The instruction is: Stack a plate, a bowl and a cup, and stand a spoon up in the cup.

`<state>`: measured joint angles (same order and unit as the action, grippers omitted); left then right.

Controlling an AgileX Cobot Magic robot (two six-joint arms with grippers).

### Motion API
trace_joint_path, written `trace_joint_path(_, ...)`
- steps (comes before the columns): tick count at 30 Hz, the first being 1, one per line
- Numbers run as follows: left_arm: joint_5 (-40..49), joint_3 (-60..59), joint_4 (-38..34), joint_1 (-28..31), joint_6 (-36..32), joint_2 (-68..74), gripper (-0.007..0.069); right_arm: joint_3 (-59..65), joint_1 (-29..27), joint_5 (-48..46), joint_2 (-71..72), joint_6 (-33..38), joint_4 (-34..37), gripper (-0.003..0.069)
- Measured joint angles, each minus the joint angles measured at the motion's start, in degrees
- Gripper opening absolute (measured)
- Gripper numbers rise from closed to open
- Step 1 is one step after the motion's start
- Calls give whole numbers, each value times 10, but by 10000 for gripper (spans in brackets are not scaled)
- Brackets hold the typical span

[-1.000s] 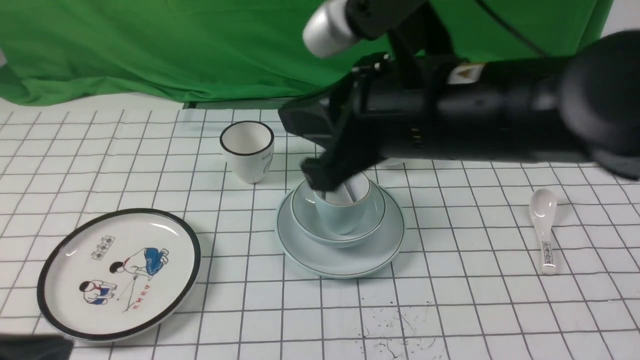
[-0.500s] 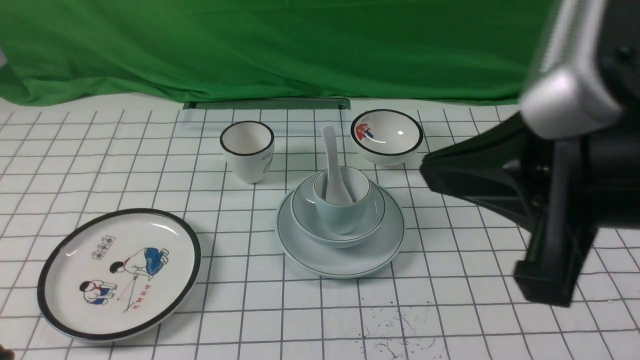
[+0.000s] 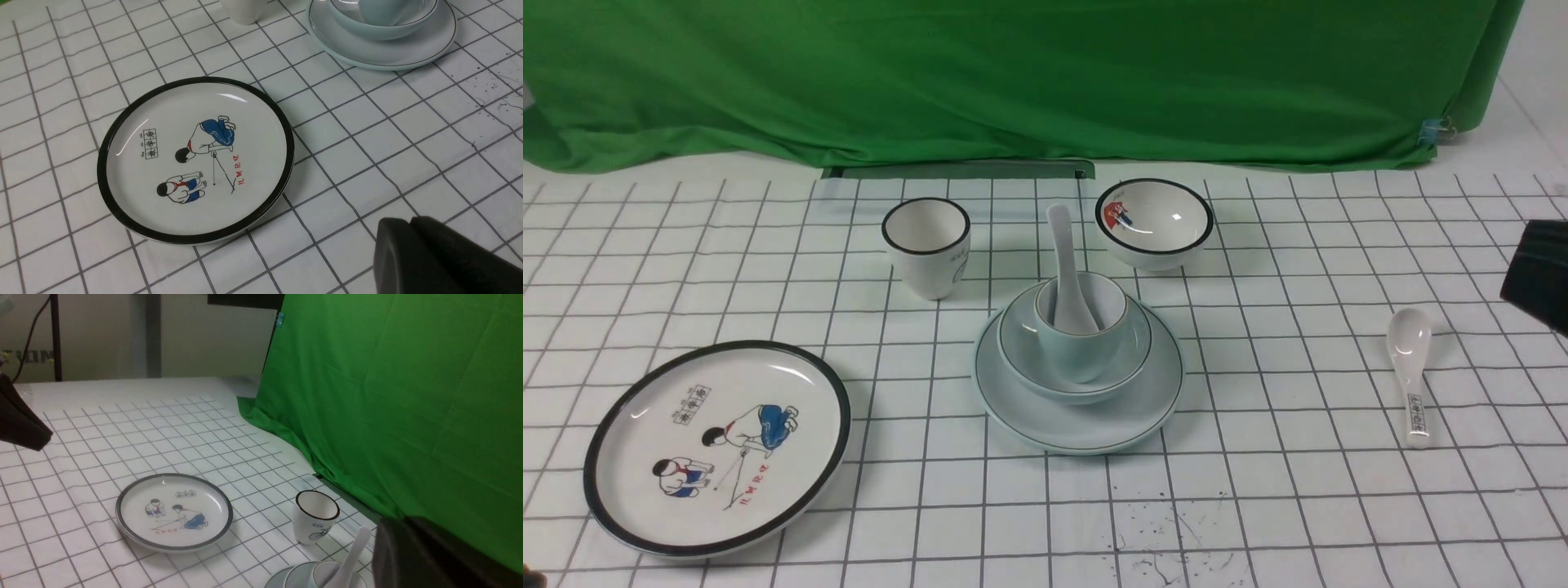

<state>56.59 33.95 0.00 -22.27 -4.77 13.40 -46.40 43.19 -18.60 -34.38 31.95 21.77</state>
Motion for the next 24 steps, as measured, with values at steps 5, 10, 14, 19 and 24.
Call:
trace_joint_path(5,0,0,0,0,0,0,-32,0,0,11,-1,-3,0,59)
trace_joint_path(10,1,0,0,0,0,0,-32,2,0,50,-1,-5,-1,17)
trace_joint_path(14,1,0,0,0,0,0,-32,54,0,127,10,-7,-8,13)
trace_joint_path(19,1,0,0,0,0,0,-32,188,-48,225,62,-55,-40,13)
trace_joint_path(24,1,0,0,0,0,0,-32,319,-170,250,138,-172,-109,13)
